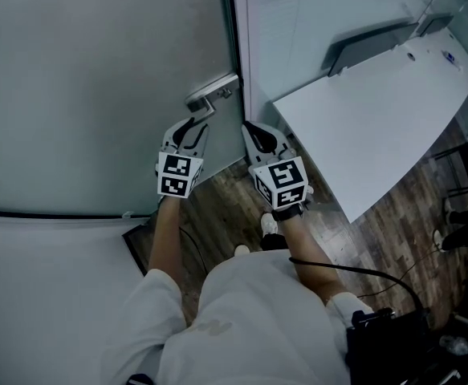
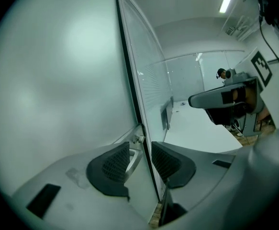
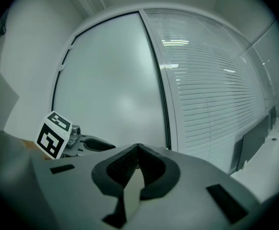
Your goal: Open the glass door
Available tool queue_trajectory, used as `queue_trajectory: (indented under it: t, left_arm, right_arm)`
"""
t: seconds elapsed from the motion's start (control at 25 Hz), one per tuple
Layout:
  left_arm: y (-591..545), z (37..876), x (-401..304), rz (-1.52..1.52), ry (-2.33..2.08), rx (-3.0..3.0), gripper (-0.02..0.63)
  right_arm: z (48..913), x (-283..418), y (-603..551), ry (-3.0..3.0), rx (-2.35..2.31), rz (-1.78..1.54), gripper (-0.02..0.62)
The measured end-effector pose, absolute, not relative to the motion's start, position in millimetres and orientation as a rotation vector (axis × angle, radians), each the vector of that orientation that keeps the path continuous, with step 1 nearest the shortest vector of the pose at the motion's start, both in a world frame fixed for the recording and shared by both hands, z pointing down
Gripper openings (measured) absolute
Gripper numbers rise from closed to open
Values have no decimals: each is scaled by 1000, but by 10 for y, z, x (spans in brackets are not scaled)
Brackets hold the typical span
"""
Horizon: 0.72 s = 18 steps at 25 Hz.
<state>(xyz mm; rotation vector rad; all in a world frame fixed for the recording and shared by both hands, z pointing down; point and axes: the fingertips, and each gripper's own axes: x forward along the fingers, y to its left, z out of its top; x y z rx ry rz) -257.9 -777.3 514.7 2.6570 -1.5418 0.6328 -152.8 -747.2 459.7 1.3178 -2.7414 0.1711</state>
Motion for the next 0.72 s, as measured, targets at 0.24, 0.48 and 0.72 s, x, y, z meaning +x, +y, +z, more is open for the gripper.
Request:
queue_trajectory:
  t: [0.24, 0.48, 0.72]
  left_arm:
    - [-7924, 5302, -2582, 866, -1470, 2696, 130]
    - [-8100, 5545, -2594, 1181, -1315, 2719, 145]
    - [-8224, 5743, -2602, 1377, -1173, 2690, 155]
  right_arm:
    - [4581, -1544, -7499, -2736, 1306, 170, 3]
    - [4608, -1494, -7507, -2718, 1313, 164, 3]
    - [4623, -1432, -7517, -2707, 1325, 170, 3]
